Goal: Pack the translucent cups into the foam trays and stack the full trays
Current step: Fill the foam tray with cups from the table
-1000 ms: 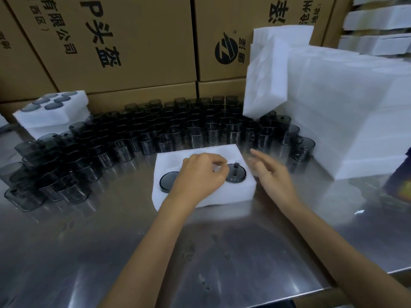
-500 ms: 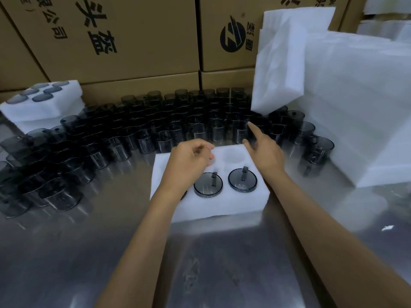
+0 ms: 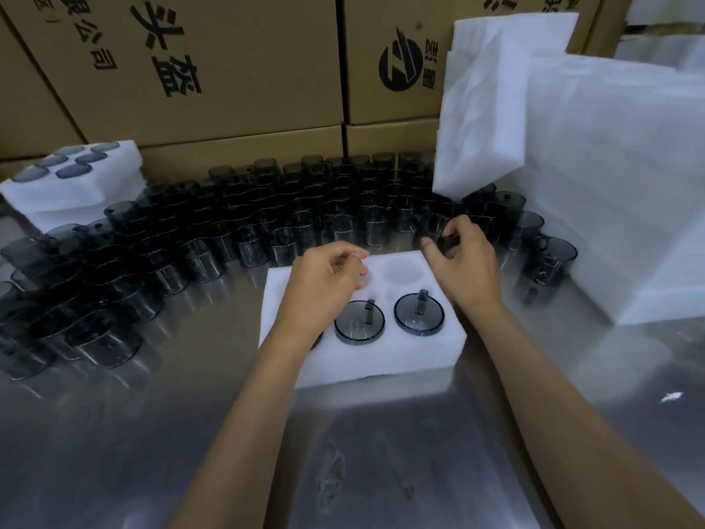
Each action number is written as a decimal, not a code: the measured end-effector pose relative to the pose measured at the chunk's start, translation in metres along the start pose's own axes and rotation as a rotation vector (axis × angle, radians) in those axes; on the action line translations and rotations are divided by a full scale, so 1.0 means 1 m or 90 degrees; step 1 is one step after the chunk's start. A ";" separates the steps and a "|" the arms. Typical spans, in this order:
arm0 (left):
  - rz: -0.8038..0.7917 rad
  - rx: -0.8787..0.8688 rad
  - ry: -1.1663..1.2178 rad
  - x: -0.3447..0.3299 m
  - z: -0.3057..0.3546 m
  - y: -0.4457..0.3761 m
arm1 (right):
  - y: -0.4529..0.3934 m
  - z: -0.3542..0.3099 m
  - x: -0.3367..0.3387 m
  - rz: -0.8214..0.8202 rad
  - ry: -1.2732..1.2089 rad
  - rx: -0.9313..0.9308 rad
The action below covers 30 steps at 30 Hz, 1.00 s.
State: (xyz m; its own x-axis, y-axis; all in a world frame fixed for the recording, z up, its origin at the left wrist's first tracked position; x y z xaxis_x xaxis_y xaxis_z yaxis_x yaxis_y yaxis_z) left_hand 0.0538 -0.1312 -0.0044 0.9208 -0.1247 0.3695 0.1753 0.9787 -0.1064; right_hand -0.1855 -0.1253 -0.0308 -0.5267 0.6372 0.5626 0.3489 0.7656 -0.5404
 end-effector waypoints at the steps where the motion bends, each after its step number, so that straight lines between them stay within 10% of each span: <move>1: 0.001 -0.002 -0.002 0.000 0.001 0.001 | 0.001 -0.005 0.010 0.036 -0.043 0.000; 6: 0.019 -0.050 -0.003 0.002 0.011 0.004 | 0.014 -0.046 0.041 0.125 -0.266 0.030; 30: -0.076 -0.094 -0.141 -0.018 0.017 0.021 | 0.044 -0.068 0.004 -0.207 -0.503 -0.017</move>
State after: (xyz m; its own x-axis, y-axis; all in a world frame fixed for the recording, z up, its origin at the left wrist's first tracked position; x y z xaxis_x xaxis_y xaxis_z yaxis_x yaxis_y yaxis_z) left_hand 0.0353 -0.1057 0.0027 0.7955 -0.1830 0.5776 0.3409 0.9233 -0.1770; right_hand -0.1196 -0.0833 -0.0103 -0.9861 0.1452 0.0807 0.1003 0.9077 -0.4075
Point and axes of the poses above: each hand's wrist, its own y-axis away from the middle knuckle, its own x-axis out of the back of the hand, z = x × y, the point moved 9 cm from there along -y, towards the middle knuckle, and after that the axes turned 7 degrees about x, right-handed, at the moved point
